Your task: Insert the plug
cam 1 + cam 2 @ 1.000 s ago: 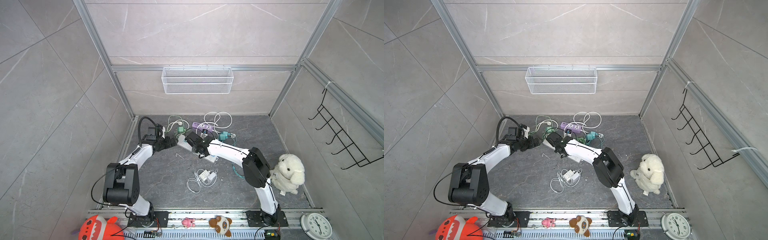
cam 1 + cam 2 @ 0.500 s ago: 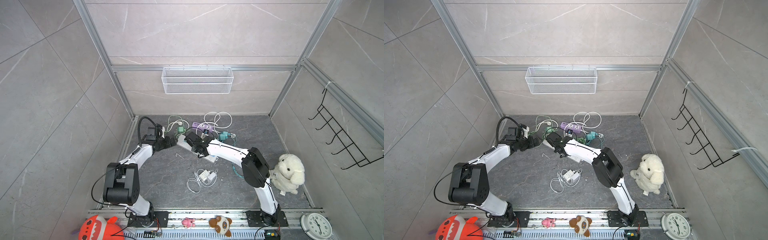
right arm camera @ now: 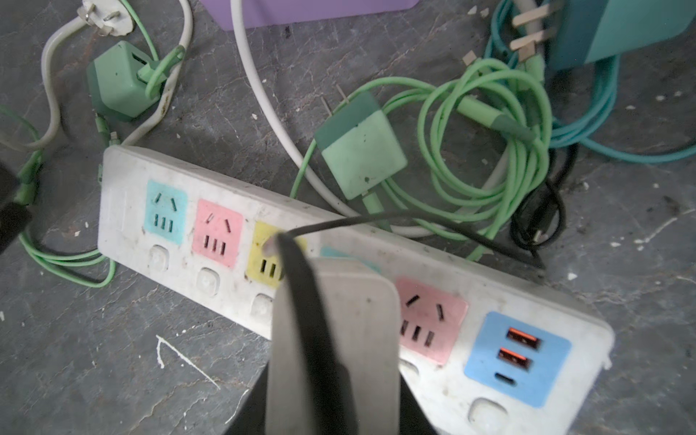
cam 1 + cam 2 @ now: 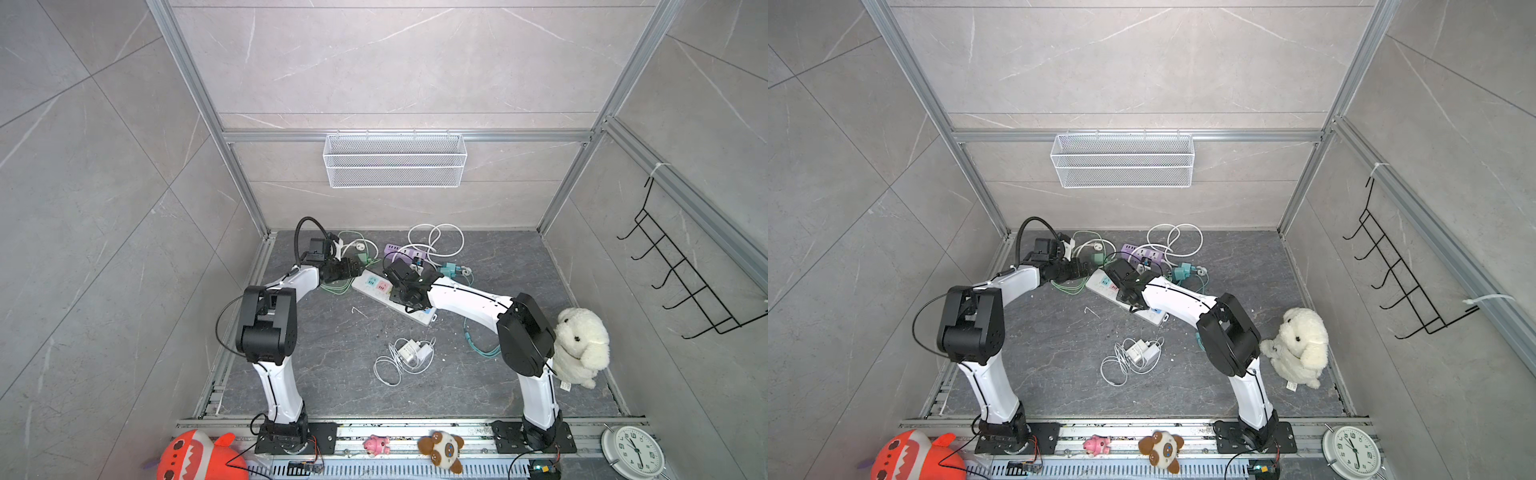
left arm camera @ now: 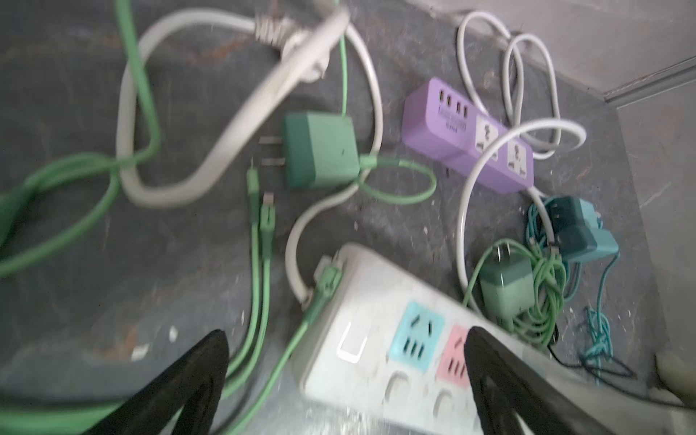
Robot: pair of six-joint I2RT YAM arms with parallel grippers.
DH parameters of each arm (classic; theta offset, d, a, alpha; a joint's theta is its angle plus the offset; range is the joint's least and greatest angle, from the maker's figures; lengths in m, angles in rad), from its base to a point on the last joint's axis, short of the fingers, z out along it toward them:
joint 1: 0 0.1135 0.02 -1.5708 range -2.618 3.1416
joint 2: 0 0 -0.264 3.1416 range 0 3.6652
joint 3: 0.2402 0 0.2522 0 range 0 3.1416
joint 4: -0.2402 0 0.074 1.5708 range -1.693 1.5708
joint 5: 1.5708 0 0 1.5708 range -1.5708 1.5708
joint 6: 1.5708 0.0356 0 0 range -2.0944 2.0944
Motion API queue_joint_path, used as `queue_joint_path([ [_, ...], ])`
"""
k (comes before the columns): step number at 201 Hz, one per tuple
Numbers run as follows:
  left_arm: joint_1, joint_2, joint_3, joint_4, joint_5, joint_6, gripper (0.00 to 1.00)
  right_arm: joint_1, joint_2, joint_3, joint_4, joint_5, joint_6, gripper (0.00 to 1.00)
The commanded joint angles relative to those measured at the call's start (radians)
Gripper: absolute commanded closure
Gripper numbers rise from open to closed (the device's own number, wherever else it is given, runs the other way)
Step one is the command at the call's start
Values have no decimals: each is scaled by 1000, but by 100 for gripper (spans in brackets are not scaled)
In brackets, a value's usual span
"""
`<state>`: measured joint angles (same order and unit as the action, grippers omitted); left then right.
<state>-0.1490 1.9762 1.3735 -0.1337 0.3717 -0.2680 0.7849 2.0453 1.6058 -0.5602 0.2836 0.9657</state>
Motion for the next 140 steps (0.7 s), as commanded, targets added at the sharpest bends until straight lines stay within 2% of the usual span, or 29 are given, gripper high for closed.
queue_joint_path([
  [1, -29, 97, 132, -102, -4, 33, 0, -31, 7, -77, -64, -43, -57, 93],
  [30, -66, 184, 261, -240, -63, 14, 0, -43, -9, -114, -29, -77, -74, 93],
  [80, -133, 256, 374, -432, -215, 18, 0, -50, -63, -191, 30, -100, -95, 93],
  [110, -149, 251, 372, -525, -281, 9, 1, -50, -104, -247, 55, -101, -103, 93],
  [140, -175, 210, 288, -542, -306, 9, 9, -53, -128, -289, 79, -101, -111, 93],
])
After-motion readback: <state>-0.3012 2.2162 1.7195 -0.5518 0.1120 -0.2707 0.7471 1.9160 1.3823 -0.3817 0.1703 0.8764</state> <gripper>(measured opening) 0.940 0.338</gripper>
